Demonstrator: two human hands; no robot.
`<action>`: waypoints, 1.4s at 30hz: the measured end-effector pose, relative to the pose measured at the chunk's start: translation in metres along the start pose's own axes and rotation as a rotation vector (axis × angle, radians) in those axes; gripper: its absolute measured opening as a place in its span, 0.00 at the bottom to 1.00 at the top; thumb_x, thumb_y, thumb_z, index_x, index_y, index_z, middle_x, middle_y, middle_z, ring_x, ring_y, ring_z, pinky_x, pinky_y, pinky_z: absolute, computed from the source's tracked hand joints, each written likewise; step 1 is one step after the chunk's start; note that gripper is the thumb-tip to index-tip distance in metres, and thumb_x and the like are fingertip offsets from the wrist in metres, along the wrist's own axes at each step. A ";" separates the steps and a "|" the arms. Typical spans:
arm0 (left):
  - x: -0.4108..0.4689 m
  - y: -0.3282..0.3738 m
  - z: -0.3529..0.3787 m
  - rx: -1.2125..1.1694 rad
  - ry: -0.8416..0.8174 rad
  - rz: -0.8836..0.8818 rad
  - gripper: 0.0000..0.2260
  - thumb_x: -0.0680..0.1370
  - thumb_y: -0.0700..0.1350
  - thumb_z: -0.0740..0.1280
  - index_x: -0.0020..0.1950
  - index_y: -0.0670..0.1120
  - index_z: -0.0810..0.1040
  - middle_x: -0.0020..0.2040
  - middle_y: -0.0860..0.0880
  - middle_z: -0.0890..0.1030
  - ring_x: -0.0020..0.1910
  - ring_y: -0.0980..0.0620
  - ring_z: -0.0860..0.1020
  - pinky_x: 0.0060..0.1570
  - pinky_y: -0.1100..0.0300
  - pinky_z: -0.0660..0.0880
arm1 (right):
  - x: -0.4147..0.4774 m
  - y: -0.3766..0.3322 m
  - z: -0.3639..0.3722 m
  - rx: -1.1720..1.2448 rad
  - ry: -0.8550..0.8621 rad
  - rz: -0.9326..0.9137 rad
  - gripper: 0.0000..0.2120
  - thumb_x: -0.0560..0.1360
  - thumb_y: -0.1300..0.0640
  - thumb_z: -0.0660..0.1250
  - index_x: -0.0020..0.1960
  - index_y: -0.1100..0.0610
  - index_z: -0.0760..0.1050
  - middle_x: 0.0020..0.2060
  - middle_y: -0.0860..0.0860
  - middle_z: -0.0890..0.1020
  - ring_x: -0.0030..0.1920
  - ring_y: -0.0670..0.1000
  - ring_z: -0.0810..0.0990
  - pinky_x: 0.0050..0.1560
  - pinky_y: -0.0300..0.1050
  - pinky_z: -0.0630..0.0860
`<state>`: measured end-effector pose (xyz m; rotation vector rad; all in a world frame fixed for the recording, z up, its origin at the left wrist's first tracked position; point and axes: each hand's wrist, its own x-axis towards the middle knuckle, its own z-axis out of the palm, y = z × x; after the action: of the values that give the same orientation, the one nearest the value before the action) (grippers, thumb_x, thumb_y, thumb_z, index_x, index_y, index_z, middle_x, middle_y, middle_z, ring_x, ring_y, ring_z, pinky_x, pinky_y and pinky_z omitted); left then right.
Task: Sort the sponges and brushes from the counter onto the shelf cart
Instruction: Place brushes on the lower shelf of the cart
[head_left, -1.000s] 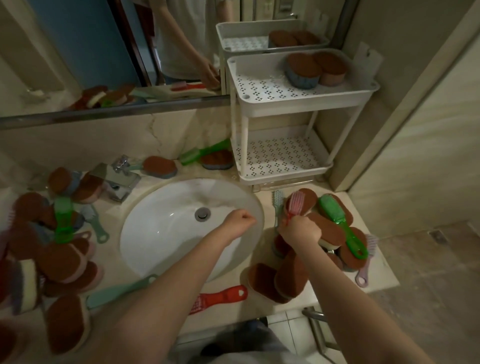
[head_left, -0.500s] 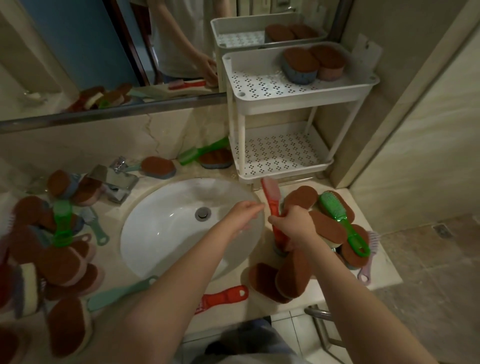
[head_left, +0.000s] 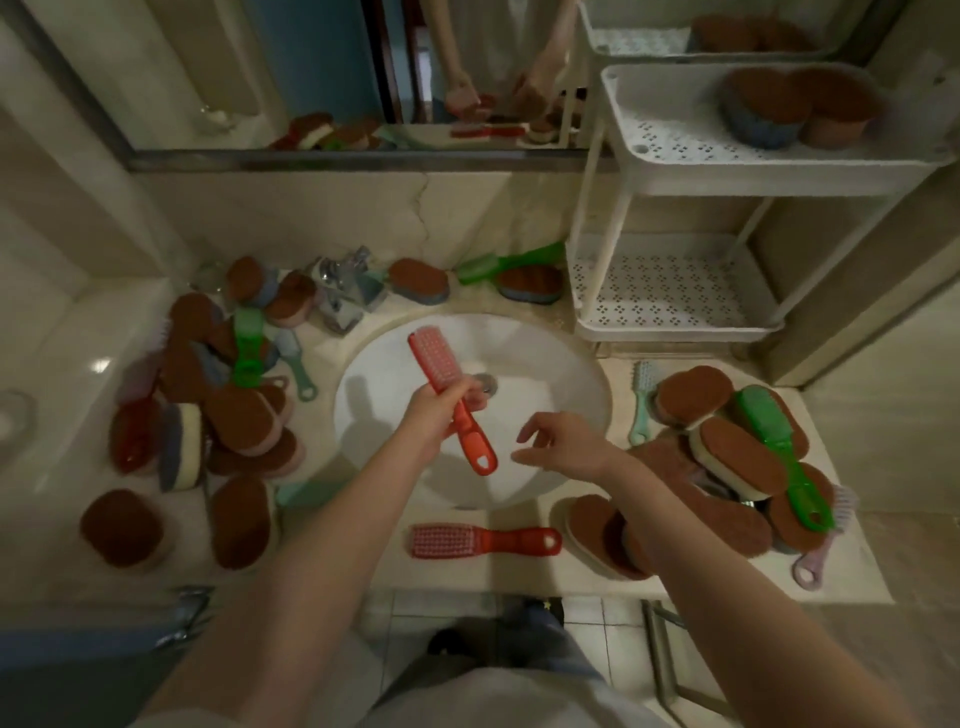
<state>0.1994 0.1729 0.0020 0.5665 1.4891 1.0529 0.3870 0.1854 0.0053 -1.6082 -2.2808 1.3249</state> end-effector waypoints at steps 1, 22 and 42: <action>-0.002 -0.004 -0.017 0.010 0.037 -0.002 0.06 0.76 0.46 0.66 0.49 0.45 0.79 0.41 0.48 0.83 0.44 0.52 0.81 0.49 0.56 0.74 | 0.002 0.000 0.010 -0.080 -0.048 0.007 0.18 0.69 0.46 0.75 0.54 0.53 0.77 0.40 0.47 0.79 0.44 0.48 0.78 0.47 0.42 0.74; -0.029 -0.035 -0.107 -0.042 0.178 -0.095 0.05 0.78 0.42 0.64 0.47 0.49 0.80 0.40 0.49 0.76 0.41 0.53 0.74 0.49 0.55 0.71 | 0.030 -0.011 0.089 -0.312 -0.192 -0.047 0.09 0.74 0.50 0.69 0.46 0.55 0.76 0.45 0.53 0.81 0.44 0.50 0.76 0.40 0.39 0.67; 0.012 0.025 0.071 0.269 -0.254 0.027 0.09 0.75 0.36 0.67 0.53 0.45 0.75 0.47 0.47 0.80 0.45 0.48 0.80 0.47 0.55 0.79 | -0.008 0.036 -0.052 0.674 0.546 0.266 0.18 0.70 0.67 0.70 0.57 0.57 0.71 0.46 0.54 0.79 0.39 0.55 0.81 0.41 0.49 0.81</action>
<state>0.2588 0.2154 0.0221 0.8782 1.4071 0.7721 0.4423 0.2140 0.0173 -1.7434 -1.1758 1.2849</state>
